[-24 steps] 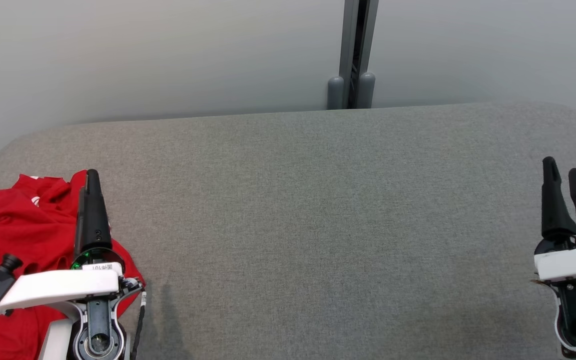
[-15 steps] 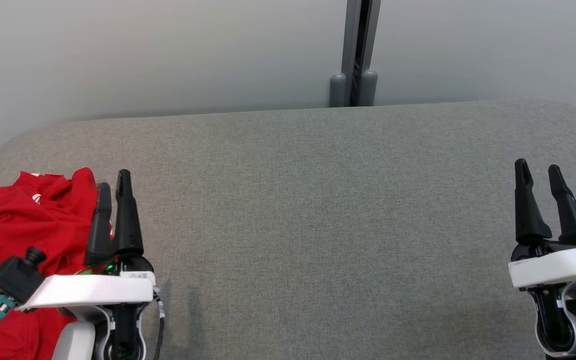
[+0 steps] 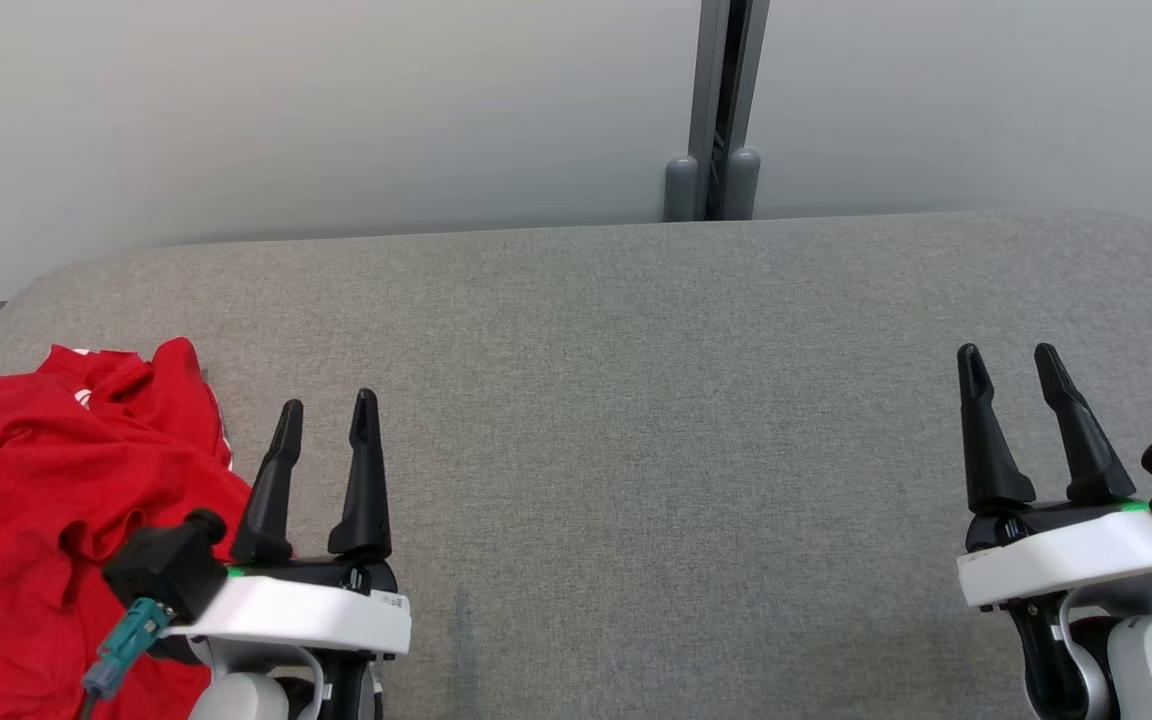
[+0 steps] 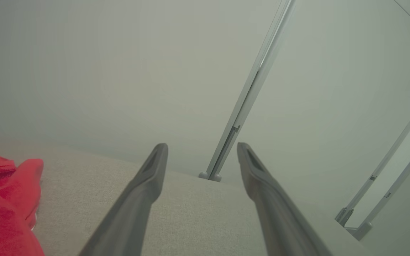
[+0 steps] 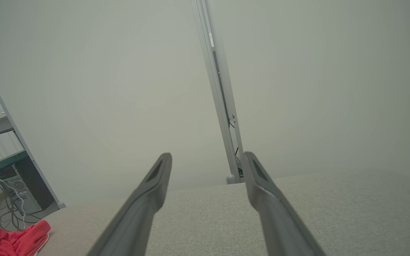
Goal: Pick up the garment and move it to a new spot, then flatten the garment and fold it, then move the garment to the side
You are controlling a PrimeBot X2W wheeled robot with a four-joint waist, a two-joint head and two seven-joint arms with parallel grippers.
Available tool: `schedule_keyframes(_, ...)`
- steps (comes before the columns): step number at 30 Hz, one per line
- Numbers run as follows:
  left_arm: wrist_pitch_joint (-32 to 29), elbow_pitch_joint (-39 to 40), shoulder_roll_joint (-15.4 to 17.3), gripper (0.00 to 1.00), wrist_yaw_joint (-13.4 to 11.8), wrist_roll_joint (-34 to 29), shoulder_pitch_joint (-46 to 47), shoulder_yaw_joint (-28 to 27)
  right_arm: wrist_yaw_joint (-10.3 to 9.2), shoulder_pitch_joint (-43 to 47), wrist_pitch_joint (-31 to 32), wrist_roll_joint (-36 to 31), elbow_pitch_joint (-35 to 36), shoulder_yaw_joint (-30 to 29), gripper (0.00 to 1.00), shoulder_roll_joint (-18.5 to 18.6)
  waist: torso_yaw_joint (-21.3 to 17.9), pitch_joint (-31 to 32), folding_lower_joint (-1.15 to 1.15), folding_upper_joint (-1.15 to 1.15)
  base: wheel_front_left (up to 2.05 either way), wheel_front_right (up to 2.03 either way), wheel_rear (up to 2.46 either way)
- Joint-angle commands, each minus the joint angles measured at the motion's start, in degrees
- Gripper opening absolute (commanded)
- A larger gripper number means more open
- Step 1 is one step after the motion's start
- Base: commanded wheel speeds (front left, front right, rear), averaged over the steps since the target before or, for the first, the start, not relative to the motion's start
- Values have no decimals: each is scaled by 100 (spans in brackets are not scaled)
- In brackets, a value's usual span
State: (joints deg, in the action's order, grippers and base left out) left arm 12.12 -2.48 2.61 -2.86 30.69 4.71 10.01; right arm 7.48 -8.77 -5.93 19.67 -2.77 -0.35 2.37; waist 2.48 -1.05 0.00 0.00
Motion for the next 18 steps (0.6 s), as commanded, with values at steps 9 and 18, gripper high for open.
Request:
schedule_keyframes(9,81,-316,28,100,-345,-996,-147,195,1,127,-245,-450,-141,122,100,57,15,40,0,0,0,0,0)
schedule_keyframes(18,139,-625,29,100,-579,-1315,-232,297,1,210,-417,-411,-300,283,100,62,21,41,0,0,0,0,0)
